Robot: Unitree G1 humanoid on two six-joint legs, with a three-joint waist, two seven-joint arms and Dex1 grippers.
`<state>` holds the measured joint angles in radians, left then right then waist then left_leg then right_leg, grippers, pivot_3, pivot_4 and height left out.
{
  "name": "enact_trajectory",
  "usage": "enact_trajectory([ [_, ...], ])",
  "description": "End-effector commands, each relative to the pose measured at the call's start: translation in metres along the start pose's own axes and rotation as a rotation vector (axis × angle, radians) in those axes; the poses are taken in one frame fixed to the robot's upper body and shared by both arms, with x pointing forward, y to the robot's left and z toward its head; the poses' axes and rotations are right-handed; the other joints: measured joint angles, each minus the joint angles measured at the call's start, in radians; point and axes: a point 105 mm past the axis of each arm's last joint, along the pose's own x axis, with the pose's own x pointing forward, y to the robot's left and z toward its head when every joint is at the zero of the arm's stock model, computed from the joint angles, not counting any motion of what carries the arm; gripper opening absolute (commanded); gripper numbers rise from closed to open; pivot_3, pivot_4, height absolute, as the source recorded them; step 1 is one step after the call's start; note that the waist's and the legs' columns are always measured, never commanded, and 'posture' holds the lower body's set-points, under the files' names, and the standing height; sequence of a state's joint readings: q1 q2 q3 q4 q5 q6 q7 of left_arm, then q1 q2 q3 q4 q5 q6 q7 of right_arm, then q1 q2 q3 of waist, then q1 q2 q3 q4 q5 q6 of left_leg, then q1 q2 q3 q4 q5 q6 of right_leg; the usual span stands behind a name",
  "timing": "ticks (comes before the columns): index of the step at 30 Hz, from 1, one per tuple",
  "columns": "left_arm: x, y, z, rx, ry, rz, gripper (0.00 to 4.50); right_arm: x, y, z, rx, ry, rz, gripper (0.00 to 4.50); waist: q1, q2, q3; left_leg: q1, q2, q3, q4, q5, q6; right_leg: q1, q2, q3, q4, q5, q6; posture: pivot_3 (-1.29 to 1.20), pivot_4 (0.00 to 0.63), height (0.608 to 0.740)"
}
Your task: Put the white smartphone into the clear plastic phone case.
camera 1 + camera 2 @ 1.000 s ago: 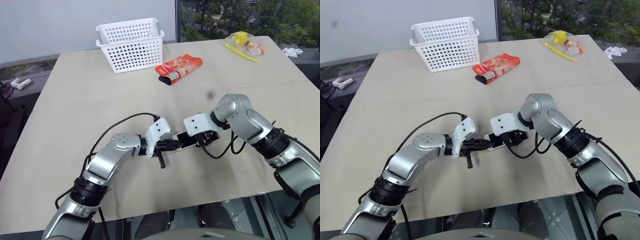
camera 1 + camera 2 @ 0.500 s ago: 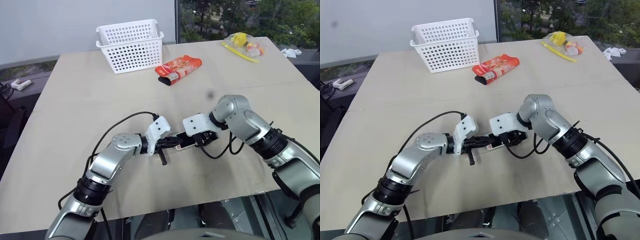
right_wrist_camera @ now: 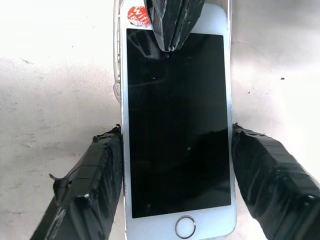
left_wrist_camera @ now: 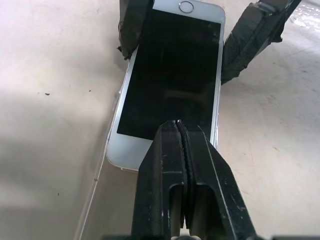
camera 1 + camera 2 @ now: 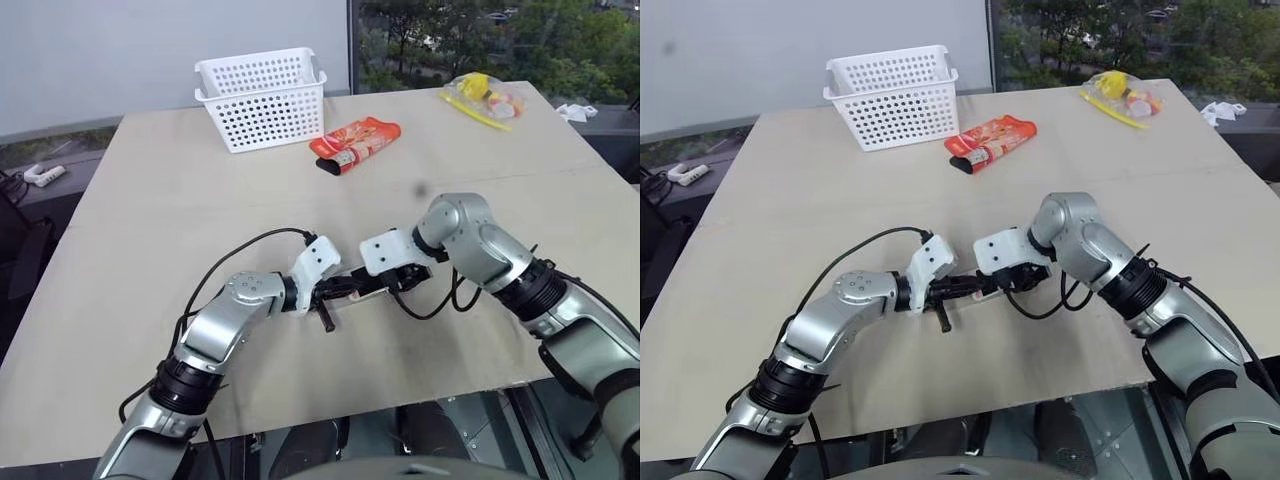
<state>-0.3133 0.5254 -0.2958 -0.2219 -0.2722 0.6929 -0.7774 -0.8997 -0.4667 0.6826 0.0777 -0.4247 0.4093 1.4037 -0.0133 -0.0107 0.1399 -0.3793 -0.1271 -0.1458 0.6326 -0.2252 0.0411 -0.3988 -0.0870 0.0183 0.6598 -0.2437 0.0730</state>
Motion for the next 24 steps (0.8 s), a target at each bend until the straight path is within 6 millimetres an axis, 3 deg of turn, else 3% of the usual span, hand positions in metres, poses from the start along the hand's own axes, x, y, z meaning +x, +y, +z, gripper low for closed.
enact_trajectory([
  [1, 0.008, -0.013, -0.056, -0.119, 0.205, -0.026, 0.0, 0.003, 0.005, 0.012, -0.026, -0.034, 0.032, 3.38, 0.0, 0.0, 0.0, 0.0, 0.0, 0.0, 0.0, 0.0, 0.0, 0.001, 0.0, 0.0, 0.0, 0.0, 0.0, 0.0, 0.15, 0.74],
  [4, 0.009, -0.013, -0.058, -0.127, 0.209, -0.026, 0.0, 0.003, 0.006, 0.014, -0.019, -0.05, 0.04, 4.43, 0.0, 0.001, 0.0, 0.001, 0.0, 0.0, 0.0, 0.0, 0.0, 0.001, 0.0, 0.0, -0.001, 0.0, 0.0, 0.0, 0.15, 0.74],
  [10, 0.008, -0.014, -0.063, -0.136, 0.216, -0.029, 0.0, -0.009, 0.002, 0.015, 0.043, -0.101, 0.002, 4.47, 0.009, 0.001, -0.001, 0.0, 0.0, -0.001, 0.0, 0.0, 0.0, 0.001, 0.0, -0.001, -0.003, 0.002, -0.003, 0.0, 0.15, 0.74],
  [14, 0.009, -0.016, -0.064, -0.139, 0.22, -0.034, 0.0, -0.039, 0.001, 0.008, 0.119, -0.15, -0.03, 4.47, 0.017, 0.001, 0.0, -0.001, 0.0, -0.001, 0.0, 0.0, 0.0, 0.002, 0.0, -0.002, -0.004, 0.002, -0.003, 0.0, 0.15, 0.74],
  [18, 0.008, -0.016, -0.064, -0.139, 0.221, -0.034, 0.0, -0.063, 0.003, -0.018, 0.197, -0.126, -0.074, 4.47, 0.028, 0.001, 0.0, -0.001, 0.0, -0.002, 0.0, 0.0, 0.0, 0.002, -0.001, -0.001, -0.005, 0.0, 0.0, 0.0, 0.15, 0.74],
  [21, 0.007, -0.015, -0.065, -0.141, 0.221, -0.033, 0.0, -0.069, 0.013, -0.059, 0.281, -0.012, -0.089, 4.47, 0.03, 0.001, 0.0, -0.001, 0.0, -0.002, 0.0, 0.0, 0.0, 0.003, -0.001, -0.001, -0.006, 0.0, 0.001, 0.0, 0.15, 0.74],
  [23, 0.007, -0.015, -0.066, -0.142, 0.223, -0.033, 0.0, -0.069, 0.018, -0.075, 0.306, 0.042, -0.088, 4.47, 0.03, 0.002, 0.0, -0.002, 0.0, -0.002, 0.0, 0.0, 0.0, 0.003, -0.002, -0.001, -0.007, 0.0, 0.001, 0.0, 0.15, 0.74],
  [24, 0.007, -0.014, -0.067, -0.141, 0.224, -0.033, 0.0, -0.068, 0.018, -0.08, 0.313, 0.063, -0.093, 4.24, 0.028, 0.002, 0.0, -0.003, 0.0, -0.002, 0.0, 0.0, 0.0, 0.003, -0.002, -0.001, -0.008, 0.0, 0.001, 0.0, 0.15, 0.74],
])
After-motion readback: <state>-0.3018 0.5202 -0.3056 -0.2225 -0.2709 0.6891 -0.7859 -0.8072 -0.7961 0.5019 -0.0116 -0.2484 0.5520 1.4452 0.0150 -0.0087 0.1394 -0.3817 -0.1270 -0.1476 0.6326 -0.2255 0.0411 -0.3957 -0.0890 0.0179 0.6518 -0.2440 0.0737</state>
